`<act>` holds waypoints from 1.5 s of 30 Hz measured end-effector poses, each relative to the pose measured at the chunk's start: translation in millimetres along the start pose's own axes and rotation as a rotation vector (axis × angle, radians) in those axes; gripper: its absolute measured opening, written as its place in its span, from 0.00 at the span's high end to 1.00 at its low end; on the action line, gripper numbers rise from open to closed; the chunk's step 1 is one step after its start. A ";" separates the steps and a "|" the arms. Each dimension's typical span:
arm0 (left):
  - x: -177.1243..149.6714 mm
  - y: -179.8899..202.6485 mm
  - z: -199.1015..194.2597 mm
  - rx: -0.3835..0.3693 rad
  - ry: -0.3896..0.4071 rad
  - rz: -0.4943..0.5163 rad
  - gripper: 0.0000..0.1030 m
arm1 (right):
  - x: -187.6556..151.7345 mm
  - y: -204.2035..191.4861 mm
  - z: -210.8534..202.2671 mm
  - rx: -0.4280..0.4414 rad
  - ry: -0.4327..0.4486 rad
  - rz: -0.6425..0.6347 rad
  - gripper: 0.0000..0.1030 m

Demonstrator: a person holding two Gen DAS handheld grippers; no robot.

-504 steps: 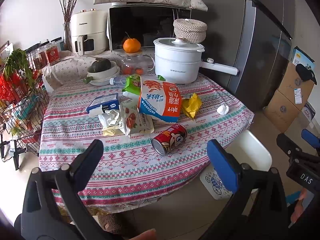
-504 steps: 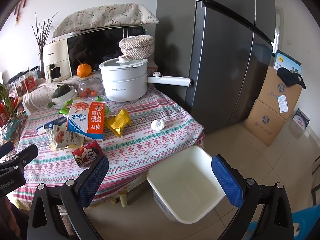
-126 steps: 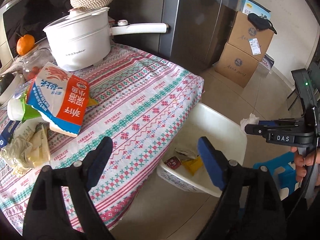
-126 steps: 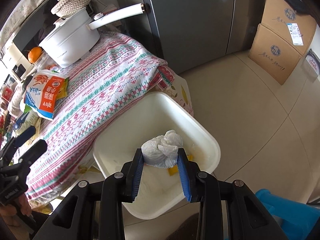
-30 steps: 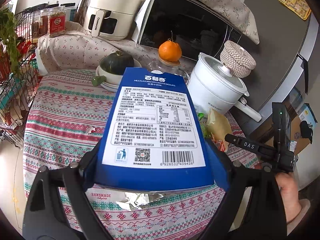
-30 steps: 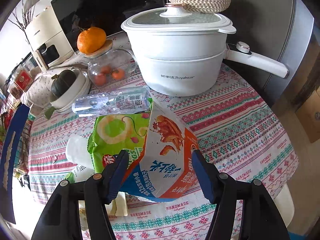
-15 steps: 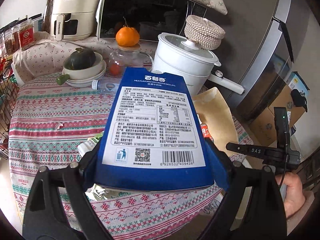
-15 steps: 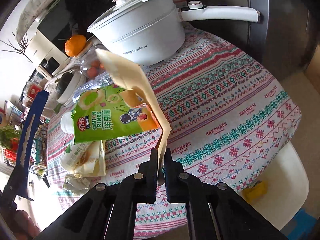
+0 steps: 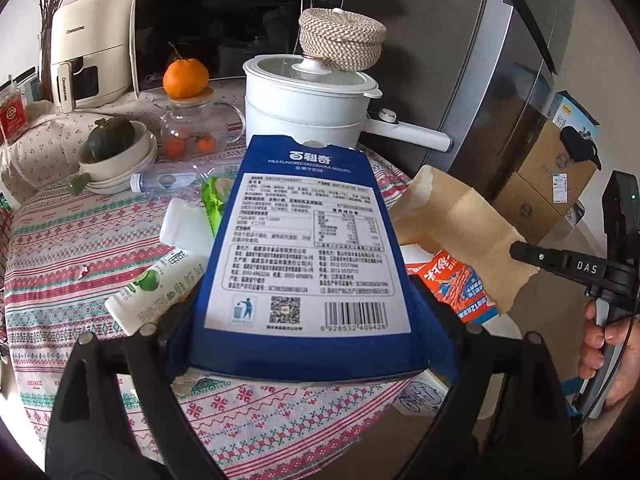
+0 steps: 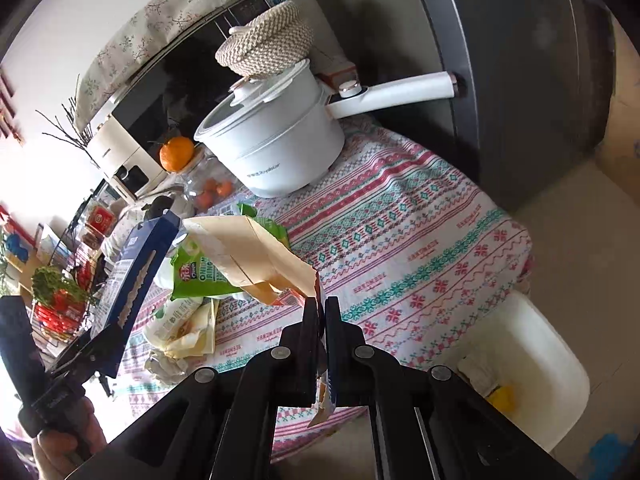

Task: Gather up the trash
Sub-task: 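Grasp the tan paper bag with the right gripper while the left carries the blue box, then open both grippers over the white bin to drop the box and paper bag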

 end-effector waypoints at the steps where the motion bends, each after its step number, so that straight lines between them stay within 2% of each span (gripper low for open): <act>1: -0.5 5.9 -1.0 -0.008 0.000 0.009 0.11 | 1.5 3.0 -13.3 -0.008 0.018 -0.007 0.96; 5: -5.0 34.8 -6.1 -0.060 0.000 0.057 0.11 | 1.6 21.1 -68.4 -0.084 0.088 -0.028 0.96; 9: -13.5 68.8 -11.0 -0.123 0.005 0.120 0.11 | -7.8 55.1 -111.2 -0.165 0.122 0.009 0.96; 15: -44.9 127.2 -17.2 -0.220 -0.029 0.250 0.11 | -38.7 110.4 -140.4 -0.280 0.081 0.087 0.96; 20: -80.4 174.5 -13.7 -0.286 -0.102 0.371 0.11 | -63.4 146.5 -148.6 -0.289 0.052 0.193 0.96; 26: -125.9 219.4 5.1 -0.335 -0.194 0.486 0.11 | -63.1 161.4 -174.9 -0.329 0.116 0.205 0.96; 32: -146.1 236.3 33.9 -0.305 -0.243 0.533 0.10 | -65.4 166.3 -180.9 -0.329 0.127 0.209 0.96; 35: -146.7 237.7 41.7 -0.328 -0.251 0.536 0.10 | -67.1 170.3 -181.3 -0.342 0.120 0.206 0.96; 38: -143.9 233.9 46.4 -0.314 -0.268 0.519 0.07 | -69.0 175.0 -181.0 -0.347 0.112 0.214 0.96; 45: -120.6 209.3 30.7 -0.290 -0.222 0.452 0.05 | -70.8 172.9 -174.3 -0.339 0.096 0.213 0.96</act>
Point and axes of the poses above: each gripper's, at about its wrist camera, not at the fingertips, and z roughly the way its jaws point, y to its right, x to its top, the point moved 9 cm from there along z, roughly the way its jaws point, and after that the axes turned 12 degrees about x, right-handed, at the moved point
